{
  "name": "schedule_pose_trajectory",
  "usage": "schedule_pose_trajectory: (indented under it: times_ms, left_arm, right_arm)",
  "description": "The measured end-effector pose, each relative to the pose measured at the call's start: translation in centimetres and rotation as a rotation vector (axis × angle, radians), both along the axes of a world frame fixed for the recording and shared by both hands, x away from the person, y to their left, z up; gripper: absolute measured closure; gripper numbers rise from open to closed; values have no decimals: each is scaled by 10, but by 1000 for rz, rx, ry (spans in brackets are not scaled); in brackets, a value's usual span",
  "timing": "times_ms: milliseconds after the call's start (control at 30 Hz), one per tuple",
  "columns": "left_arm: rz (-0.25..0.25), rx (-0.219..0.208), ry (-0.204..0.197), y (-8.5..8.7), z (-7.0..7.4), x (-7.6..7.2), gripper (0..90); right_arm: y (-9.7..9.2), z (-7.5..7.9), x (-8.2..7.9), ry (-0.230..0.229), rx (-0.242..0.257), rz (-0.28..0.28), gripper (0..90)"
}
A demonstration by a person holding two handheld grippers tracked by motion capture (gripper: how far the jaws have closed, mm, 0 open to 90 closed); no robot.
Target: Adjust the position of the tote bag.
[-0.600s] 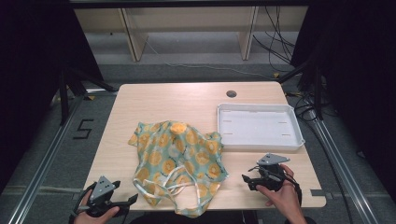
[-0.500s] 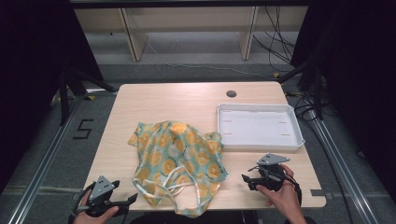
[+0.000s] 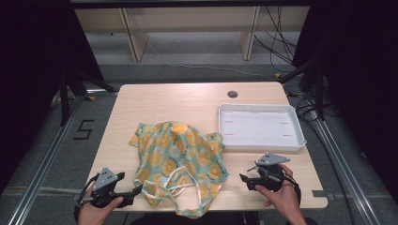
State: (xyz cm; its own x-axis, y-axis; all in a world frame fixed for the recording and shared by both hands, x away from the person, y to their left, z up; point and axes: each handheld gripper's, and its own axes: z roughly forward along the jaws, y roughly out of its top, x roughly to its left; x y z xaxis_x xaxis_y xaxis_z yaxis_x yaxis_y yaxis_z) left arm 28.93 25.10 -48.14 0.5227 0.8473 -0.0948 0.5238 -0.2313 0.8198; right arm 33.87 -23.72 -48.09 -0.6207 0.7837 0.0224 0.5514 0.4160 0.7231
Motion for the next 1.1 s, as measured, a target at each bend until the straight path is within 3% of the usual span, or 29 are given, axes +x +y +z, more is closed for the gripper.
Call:
schedule_pose_trajectory:
  times_ms: [100, 133, 167, 200, 300, 333, 400, 433, 467, 533, 633, 667, 700, 733, 767, 800, 833, 900, 1033, 1100]
  left_arm:
    - [15, 17, -12, -4, 2, 16, 159]
    - [15, 17, -12, -4, 2, 16, 159]
    - [5, 53, 5, -6, 1, 28, 159]
    - [15, 56, 15, -8, 0, 32, 159]
    - [-7, 77, 43, -9, -3, 43, 161]
    - [-8, 80, 54, -11, -7, 51, 165]
    - [1, 78, 61, -12, -9, 54, 173]
    - [2, 46, 73, -13, -12, 59, 196]
    - [-21, 53, 82, -10, -11, 61, 200]
    - [-28, 19, 97, -12, -12, 63, 255]
    - [-60, 18, 107, -14, -14, 66, 317]
    - [-73, 9, 114, -17, -16, 68, 367]
    - [-90, 37, 116, -23, -20, 68, 485]
    - [-98, 60, 107, -25, -21, 68, 536]
    - [-98, 60, 107, -25, -21, 68, 603]
    - [-140, 115, 98, -26, -20, 65, 668]
    - [-147, 111, 95, -27, -20, 63, 703]
    - [-163, 102, 87, -29, -20, 59, 788]
    - [-205, 125, 82, -33, -20, 48, 861]
    - [-203, 97, 79, -37, -21, 44, 871]
  right_arm:
    - [4, 3, -1, 5, 11, 8, 226]
    - [5, 3, 0, -16, 15, 17, 226]
    - [6, 5, -1, -9, 23, 16, 226]
    - [7, 5, 0, -28, 15, 39, 226]
    - [10, 8, -1, -22, 24, 42, 229]
    - [15, 10, -1, -27, 45, 59, 233]
    - [18, 11, 0, -37, 68, 67, 236]
    - [24, 12, 1, -24, 88, 89, 237]
    - [28, 13, 3, -28, 96, 109, 236]
    - [37, 14, 4, -11, 130, 124, 247]
    - [46, 15, 6, -12, 135, 146, 287]
    - [51, 15, 7, -11, 115, 174, 348]
    - [63, 14, 10, -2, 88, 224, 449]
    - [67, 13, 12, 4, 75, 237, 536]
    - [67, 13, 12, 4, 75, 237, 536]
    - [76, 11, 16, -11, -5, 243, 644]
    - [80, 8, 19, -38, -24, 245, 709]
    - [82, 6, 24, -44, -48, 252, 806]
    - [79, 8, 36, -79, -101, 255, 879]
    - [77, 12, 42, -100, -109, 246, 883]
